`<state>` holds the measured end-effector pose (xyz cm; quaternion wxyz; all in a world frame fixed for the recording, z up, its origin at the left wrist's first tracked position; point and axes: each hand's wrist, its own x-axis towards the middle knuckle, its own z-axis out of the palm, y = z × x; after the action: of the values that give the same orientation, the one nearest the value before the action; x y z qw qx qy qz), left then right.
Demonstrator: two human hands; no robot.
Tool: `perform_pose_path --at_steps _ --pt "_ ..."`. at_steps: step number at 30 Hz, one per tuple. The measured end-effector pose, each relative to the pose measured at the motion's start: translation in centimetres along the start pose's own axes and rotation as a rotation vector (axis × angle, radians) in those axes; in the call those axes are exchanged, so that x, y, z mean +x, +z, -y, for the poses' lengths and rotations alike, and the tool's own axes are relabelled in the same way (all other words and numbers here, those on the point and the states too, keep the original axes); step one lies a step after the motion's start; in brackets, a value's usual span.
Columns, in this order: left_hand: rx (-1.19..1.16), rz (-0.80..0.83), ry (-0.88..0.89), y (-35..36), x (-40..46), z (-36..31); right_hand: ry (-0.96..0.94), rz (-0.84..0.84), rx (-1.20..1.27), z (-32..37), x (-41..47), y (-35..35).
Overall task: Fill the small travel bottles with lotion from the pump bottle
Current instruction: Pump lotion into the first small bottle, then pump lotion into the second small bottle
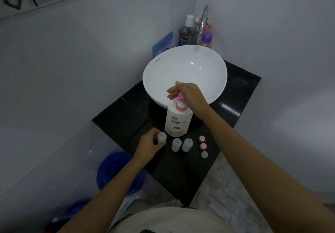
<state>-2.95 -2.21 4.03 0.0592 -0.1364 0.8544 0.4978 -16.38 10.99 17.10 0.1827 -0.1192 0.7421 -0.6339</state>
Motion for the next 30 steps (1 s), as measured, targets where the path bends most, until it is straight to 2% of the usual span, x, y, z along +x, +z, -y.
perform_pose_path --at_steps 8,13,17,21,24,30 --pt "0.03 0.041 0.051 0.8 0.3 1.2 -0.003 0.008 -0.044 -0.1 0.2 0.0" --pt "0.156 0.017 0.081 0.8 0.4 1.4 -0.014 0.015 -0.029 -0.3 0.3 0.0" --pt "0.352 -0.12 0.292 0.9 0.2 0.1 -0.021 0.018 -0.027 -0.4 0.4 0.0" --pt "0.571 -0.109 0.42 1.6 0.6 -1.4 -0.014 0.015 0.004 -0.4 0.5 0.1" --pt "0.668 -0.067 0.439 2.3 1.0 -1.5 -0.02 0.011 -0.023 -0.4 0.5 0.0" --pt "0.622 -0.072 0.41 2.4 0.9 -1.6 -0.017 0.012 -0.036 -0.3 0.3 0.0"
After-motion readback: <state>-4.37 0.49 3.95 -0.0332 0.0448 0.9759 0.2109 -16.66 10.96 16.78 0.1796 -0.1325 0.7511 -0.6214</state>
